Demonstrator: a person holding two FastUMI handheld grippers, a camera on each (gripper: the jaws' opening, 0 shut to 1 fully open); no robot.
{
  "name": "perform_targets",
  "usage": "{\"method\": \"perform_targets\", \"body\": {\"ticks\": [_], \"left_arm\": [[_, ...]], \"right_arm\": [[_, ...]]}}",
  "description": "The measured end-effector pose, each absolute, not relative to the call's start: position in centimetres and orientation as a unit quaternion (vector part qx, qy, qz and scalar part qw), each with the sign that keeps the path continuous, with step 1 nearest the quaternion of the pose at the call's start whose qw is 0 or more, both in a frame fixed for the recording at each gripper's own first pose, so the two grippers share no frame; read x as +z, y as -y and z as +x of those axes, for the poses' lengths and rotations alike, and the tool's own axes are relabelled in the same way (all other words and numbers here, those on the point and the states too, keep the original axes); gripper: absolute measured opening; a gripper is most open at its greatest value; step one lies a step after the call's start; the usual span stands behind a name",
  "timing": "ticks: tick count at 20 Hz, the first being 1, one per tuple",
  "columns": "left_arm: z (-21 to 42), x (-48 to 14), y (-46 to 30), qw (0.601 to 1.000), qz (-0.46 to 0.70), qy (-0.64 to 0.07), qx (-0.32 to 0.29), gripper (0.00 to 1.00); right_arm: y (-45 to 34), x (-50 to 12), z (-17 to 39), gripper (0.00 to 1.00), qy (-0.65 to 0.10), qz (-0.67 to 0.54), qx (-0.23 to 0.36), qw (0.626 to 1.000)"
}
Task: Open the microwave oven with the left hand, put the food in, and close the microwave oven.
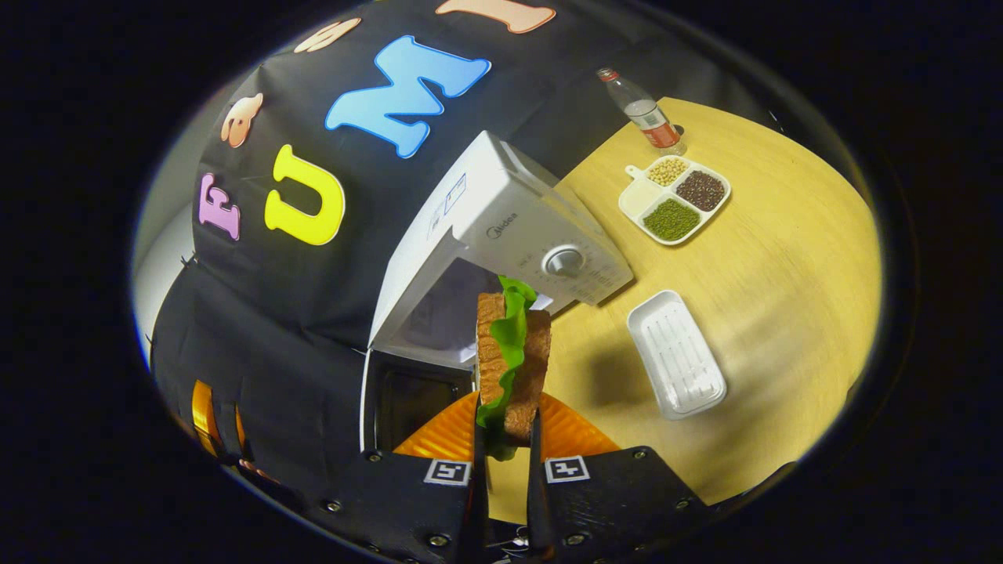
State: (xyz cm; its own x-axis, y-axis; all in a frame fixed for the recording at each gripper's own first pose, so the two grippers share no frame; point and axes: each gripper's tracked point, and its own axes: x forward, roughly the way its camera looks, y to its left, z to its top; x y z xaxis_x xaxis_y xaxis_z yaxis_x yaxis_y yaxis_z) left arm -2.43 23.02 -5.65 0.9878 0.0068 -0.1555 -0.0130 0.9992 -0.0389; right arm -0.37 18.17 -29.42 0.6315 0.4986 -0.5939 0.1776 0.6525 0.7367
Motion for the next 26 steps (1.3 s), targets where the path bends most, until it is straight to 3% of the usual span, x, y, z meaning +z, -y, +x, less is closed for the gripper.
{"method": "perform_targets", "body": {"ticks": [14, 26], "left_arm": [[-6.4, -5.6, -37.1, 0.996, 0.011, -0.076, 0.052, 0.96], [-7.7, -8.3, -45.3, 0.988, 0.014, -0.110, 0.106, 0.96]], "right_arm": [[-30.8, -33.1, 9.8, 0.20, -0.333, 0.483, 0.053, 0.808], [-33.8, -39.9, 20.8, 0.20, -0.198, 0.623, -0.106, 0.749]]}}
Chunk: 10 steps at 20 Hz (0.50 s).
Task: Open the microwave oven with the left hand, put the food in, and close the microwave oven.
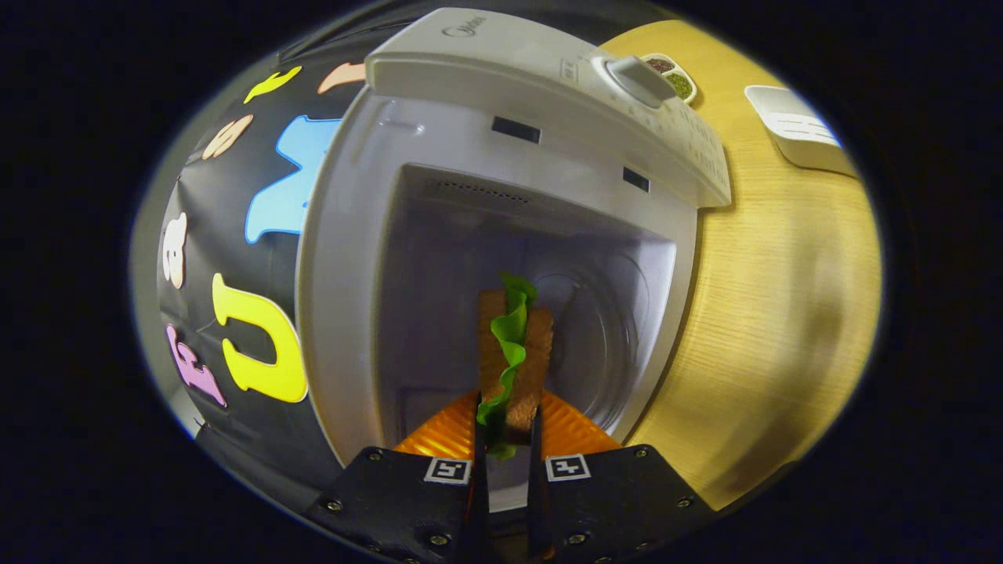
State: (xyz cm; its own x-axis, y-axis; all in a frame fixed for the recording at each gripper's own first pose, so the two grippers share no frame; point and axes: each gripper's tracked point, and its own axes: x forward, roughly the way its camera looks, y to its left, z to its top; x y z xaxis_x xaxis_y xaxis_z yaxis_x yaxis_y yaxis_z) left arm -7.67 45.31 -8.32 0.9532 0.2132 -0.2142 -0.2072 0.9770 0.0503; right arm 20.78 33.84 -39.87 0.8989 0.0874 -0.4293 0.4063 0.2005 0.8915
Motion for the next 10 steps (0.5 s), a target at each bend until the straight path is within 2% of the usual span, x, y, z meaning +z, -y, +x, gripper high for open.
{"method": "perform_targets", "body": {"ticks": [5, 7, 8, 10], "left_arm": [[-8.3, -9.4, -46.6, 0.985, 0.006, -0.123, 0.119, 0.97], [-8.2, -9.5, -46.3, 0.986, 0.002, -0.121, 0.115, 0.97], [-8.1, -9.5, -46.2, 0.987, 0.000, -0.120, 0.110, 0.96], [-7.6, -9.3, -45.5, 0.988, -0.002, -0.115, 0.100, 0.96]], "right_arm": [[-34.7, -42.7, 22.1, 0.21, -0.222, 0.613, -0.129, 0.748], [-34.6, -42.7, 21.7, 0.27, -0.237, 0.579, -0.123, 0.771], [-34.7, -42.7, 21.5, 0.27, -0.252, 0.561, -0.119, 0.779], [-34.5, -42.5, 20.7, 0.37, -0.272, 0.539, -0.118, 0.788]]}}
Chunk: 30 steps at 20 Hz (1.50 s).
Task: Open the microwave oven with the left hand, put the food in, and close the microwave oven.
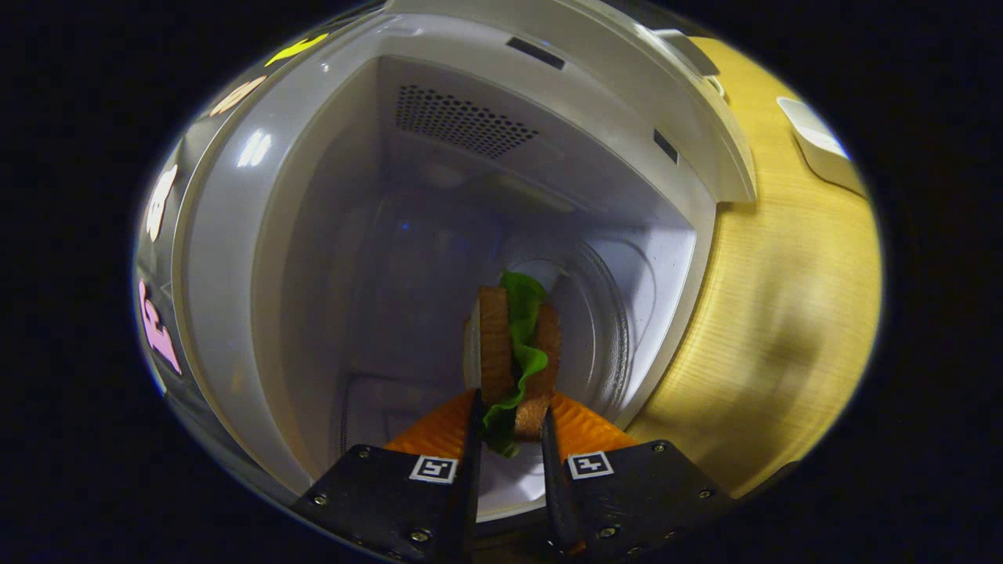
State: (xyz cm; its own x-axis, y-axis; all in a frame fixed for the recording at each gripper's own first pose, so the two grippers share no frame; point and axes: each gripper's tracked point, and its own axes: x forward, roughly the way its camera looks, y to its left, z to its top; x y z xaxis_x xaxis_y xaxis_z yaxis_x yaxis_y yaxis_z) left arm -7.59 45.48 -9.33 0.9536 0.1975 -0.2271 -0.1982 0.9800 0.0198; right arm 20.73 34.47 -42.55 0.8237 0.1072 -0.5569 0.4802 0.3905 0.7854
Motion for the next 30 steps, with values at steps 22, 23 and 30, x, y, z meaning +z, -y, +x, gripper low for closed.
{"method": "perform_targets", "body": {"ticks": [22, 23, 30], "left_arm": [[-3.7, -7.8, -24.7, 0.996, -0.025, -0.084, -0.022, 0.96], [-3.6, -7.7, -23.8, 0.996, -0.025, -0.084, -0.023, 0.96], [-3.7, -5.7, -18.4, 0.998, -0.013, -0.063, -0.020, 0.97]], "right_arm": [[-20.9, -18.3, 6.9, 0.60, -0.144, 0.114, 0.002, 0.983], [-20.3, -15.6, 6.5, 0.60, -0.116, 0.092, 0.009, 0.989], [-16.4, -5.5, 2.3, 0.86, -0.047, 0.065, 0.029, 0.996]]}}
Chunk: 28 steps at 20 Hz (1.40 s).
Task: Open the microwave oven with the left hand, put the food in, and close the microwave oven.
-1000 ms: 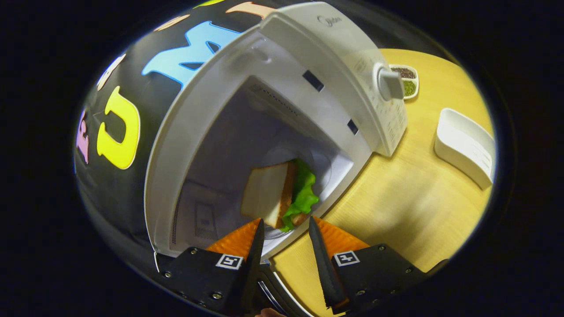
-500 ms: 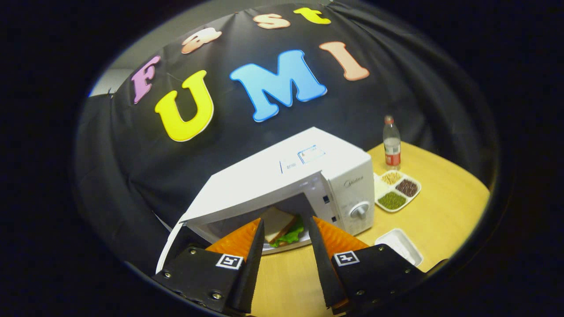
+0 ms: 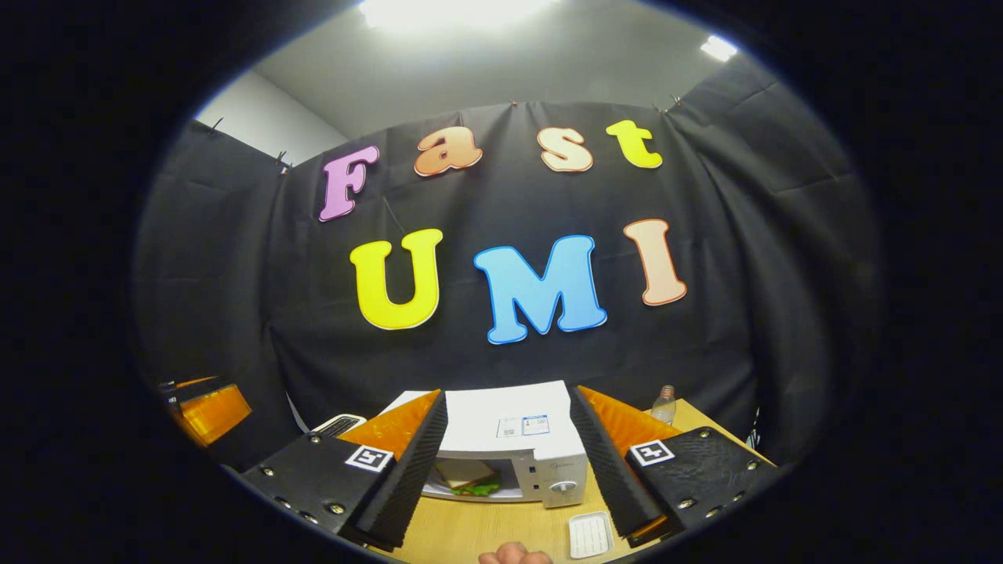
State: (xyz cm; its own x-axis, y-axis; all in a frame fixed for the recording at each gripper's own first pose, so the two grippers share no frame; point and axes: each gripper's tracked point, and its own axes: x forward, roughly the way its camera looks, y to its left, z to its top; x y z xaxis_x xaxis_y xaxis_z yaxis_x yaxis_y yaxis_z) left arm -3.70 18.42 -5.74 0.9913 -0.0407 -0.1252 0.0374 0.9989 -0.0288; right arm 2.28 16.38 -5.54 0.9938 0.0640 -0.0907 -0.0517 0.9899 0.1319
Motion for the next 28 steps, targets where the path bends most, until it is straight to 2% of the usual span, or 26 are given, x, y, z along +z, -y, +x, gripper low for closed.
{"method": "perform_targets", "body": {"ticks": [1, 7, 13, 14, 18, 20, 28], "left_arm": [[-3.8, -5.4, -17.9, 0.998, -0.013, -0.060, -0.020, 0.97], [-4.0, -3.1, -16.8, 0.999, -0.012, -0.034, -0.037, 0.96], [-4.3, -3.9, -19.5, 0.997, -0.015, -0.050, -0.054, 0.98], [-4.7, -4.4, -19.8, 0.996, -0.017, -0.057, -0.063, 0.95], [-7.0, -7.0, -23.9, 0.992, -0.013, -0.096, -0.076, 0.10], [-8.3, -9.1, -25.9, 0.989, -0.023, -0.121, -0.078, 0.06], [-16.2, -19.2, -36.8, 0.973, -0.009, -0.226, -0.045, 0.07]], "right_arm": [[-15.6, -5.2, 2.0, 0.94, -0.050, 0.072, 0.024, 0.996], [-12.4, -4.4, 0.0, 0.94, -0.036, 0.035, -0.004, 0.999], [-13.7, -3.9, -1.8, 0.94, -0.031, 0.029, -0.012, 0.999], [-14.3, -3.9, -2.0, 0.95, -0.032, 0.034, -0.012, 0.999], [-15.9, -3.9, -1.8, 0.95, -0.027, 0.039, -0.021, 0.999], [-16.3, -3.8, -2.0, 0.95, -0.025, 0.033, -0.030, 0.999], [-18.7, -4.6, -2.5, 0.95, -0.034, 0.007, -0.026, 0.999]]}}
